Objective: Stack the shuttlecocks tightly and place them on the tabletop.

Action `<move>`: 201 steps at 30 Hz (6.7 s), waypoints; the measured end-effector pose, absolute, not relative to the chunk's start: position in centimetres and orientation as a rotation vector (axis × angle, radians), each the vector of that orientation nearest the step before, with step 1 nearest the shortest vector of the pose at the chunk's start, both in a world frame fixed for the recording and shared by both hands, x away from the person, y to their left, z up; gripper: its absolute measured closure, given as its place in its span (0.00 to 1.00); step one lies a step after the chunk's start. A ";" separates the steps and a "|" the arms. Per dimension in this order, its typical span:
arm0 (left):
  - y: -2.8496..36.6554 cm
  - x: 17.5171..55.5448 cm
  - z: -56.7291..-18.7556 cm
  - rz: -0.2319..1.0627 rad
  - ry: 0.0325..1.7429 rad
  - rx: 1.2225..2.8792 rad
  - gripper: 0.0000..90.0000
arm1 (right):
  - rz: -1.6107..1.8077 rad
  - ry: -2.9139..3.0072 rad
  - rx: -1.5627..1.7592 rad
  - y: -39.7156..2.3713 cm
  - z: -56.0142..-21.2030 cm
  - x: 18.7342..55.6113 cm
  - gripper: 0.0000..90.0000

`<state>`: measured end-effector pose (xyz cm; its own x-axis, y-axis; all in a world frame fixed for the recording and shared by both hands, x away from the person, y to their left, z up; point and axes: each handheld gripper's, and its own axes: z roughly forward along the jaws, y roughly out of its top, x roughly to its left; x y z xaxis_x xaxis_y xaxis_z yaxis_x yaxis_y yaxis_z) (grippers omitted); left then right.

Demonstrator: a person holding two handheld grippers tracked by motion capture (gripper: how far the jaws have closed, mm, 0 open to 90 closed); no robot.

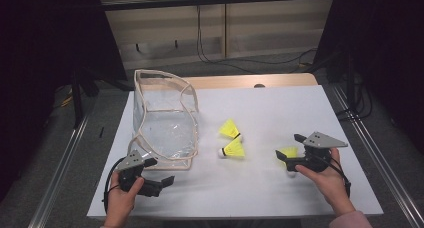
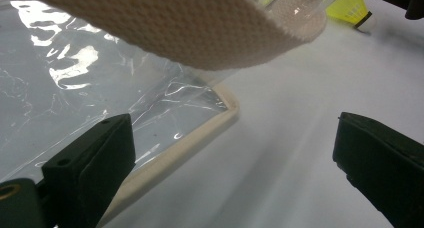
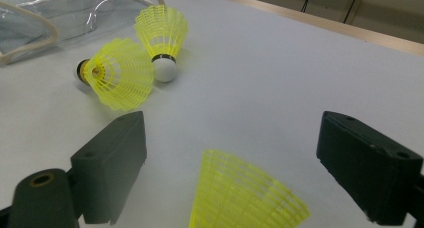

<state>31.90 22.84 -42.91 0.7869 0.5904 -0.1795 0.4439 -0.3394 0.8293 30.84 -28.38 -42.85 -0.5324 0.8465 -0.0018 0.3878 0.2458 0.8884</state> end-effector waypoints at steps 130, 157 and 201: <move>22.2 31.7 -42.9 0.183 0.755 1.988 0.04 | 1.282 2.088 1.087 -28.3 -42.9 32.6 0.91; 22.3 31.7 -42.9 0.184 0.758 1.987 0.04 | 1.227 2.081 1.175 -29.7 -43.2 31.9 0.55; 22.4 31.4 -42.6 0.203 0.755 1.992 0.04 | 1.189 2.129 1.223 -30.6 -44.1 31.2 0.43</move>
